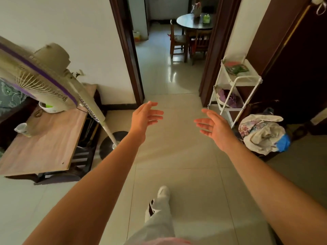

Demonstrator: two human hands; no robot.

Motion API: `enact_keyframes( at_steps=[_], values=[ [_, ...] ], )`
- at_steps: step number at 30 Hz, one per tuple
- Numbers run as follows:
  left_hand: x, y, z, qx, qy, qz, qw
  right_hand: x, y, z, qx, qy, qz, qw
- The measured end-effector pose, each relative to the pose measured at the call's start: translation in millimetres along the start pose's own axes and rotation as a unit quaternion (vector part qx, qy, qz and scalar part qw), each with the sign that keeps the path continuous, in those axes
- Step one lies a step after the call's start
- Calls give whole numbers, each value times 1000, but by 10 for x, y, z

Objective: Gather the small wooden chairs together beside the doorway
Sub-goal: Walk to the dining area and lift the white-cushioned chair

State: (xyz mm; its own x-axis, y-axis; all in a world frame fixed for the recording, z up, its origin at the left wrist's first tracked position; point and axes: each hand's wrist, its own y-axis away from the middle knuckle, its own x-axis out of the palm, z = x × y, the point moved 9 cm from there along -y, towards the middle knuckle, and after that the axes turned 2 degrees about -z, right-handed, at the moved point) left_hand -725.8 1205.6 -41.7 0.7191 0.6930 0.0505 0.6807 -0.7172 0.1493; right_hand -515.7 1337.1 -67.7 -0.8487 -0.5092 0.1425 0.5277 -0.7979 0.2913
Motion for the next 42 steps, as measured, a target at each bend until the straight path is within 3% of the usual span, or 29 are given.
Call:
enact_keyframes(
  at_steps=[8, 21, 42],
  values=[
    [395, -1717, -107, -14, -13, 83, 996, -22, -1626, 511, -12, -4, -2, 1000],
    [793, -4330, -740, -8, -31, 103, 994, 192, -4104, 1396, -7, -11, -22, 1000],
    [1891, -8558, -1237, -20, -13, 41, 999, 197, -8596, 2792, 11, 19, 40, 999]
  ],
)
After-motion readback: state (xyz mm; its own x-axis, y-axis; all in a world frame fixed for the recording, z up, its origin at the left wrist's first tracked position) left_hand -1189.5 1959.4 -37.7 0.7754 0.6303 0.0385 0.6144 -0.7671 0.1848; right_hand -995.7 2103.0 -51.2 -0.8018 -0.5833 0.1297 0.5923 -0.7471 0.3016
